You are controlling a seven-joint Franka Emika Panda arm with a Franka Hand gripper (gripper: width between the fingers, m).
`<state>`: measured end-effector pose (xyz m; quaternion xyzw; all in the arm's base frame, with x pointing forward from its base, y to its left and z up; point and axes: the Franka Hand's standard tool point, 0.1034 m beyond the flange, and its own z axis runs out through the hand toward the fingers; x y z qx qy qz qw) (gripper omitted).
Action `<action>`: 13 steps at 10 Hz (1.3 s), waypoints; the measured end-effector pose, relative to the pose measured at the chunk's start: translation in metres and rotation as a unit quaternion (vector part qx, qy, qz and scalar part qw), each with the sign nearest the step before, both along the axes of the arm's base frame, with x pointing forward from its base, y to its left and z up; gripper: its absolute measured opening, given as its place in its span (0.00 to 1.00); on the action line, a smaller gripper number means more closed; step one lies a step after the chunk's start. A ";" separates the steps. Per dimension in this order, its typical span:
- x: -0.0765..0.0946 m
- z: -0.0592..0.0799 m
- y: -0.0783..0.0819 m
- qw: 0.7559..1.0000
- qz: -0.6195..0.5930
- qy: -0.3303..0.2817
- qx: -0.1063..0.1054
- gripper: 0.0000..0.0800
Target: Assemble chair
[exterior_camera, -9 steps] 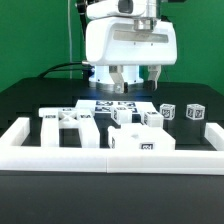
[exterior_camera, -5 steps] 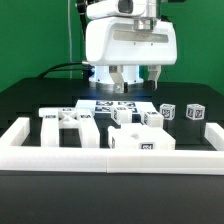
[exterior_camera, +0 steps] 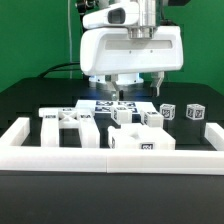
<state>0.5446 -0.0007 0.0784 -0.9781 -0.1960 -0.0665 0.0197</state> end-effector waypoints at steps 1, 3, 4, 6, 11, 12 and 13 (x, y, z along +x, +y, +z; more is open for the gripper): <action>0.000 -0.001 0.002 1.000 -0.021 0.002 0.004 0.81; 0.000 -0.001 0.003 0.998 -0.067 0.005 0.011 0.81; 0.000 -0.001 0.003 0.996 -0.091 0.007 0.014 0.81; 0.007 -0.009 0.011 0.996 -0.086 0.004 0.014 0.81; 0.038 -0.022 0.028 0.997 -0.070 0.003 0.020 0.81; 0.038 -0.022 0.028 0.997 -0.070 0.003 0.020 0.81; 0.038 -0.023 0.028 0.997 -0.070 0.004 0.020 0.81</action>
Offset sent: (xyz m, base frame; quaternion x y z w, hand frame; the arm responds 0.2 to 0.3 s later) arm 0.0000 0.0000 0.0000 0.0000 0.0000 0.1938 0.9810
